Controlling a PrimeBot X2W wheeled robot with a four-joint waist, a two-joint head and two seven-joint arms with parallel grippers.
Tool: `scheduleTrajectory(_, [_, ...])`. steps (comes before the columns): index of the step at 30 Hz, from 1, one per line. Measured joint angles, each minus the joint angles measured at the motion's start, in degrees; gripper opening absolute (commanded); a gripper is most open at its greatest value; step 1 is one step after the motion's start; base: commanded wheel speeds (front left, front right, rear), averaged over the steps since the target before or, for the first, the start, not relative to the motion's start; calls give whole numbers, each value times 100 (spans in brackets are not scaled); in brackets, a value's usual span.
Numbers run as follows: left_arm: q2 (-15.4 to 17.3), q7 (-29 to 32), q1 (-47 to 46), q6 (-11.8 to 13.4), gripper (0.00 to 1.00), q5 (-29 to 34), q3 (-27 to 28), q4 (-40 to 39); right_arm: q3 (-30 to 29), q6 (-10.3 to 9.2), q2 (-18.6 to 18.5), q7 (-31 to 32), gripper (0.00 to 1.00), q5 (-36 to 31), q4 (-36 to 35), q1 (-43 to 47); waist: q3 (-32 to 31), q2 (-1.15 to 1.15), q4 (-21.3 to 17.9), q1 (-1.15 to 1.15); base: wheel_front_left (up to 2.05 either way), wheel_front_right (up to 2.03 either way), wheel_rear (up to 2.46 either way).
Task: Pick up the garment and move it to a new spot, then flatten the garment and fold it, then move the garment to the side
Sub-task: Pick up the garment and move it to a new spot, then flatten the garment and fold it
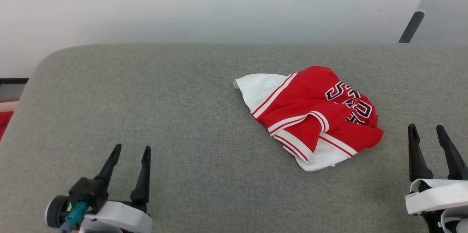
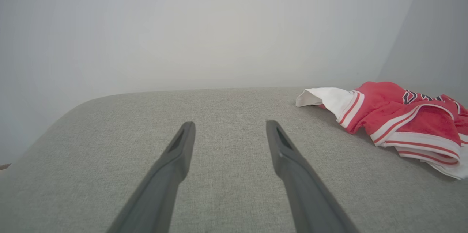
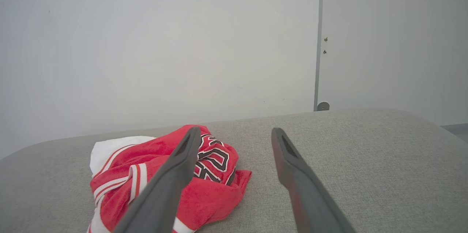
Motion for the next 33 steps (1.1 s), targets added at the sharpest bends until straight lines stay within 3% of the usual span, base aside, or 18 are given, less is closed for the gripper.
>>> scheduleTrajectory(9, [-214,0,-107,-343,100,112,45,220,10,0,32,-25,100,-7,9,-15,34,0,19,0,0,0,0])
scheduleTrajectory(16, [166,670,-1919,-628,100,216,-827,600,144,0,123,-42,100,4,-44,-263,271,0,-22,0,0,0,0])
scheduleTrajectory(20, [495,1464,-3276,-657,100,-202,-1696,789,280,0,209,-52,100,37,-44,-528,473,0,-179,0,0,0,0])
scheduleTrajectory(27, [855,3893,-5224,-669,100,-2182,-3239,1631,422,-1,501,-77,100,123,-2,-984,936,0,-601,0,0,0,0])
scheduleTrajectory(33, [1034,5634,-6338,-665,100,-3526,-3836,2290,480,0,726,-77,100,166,-65,-1228,1352,0,-1039,0,0,0,0])
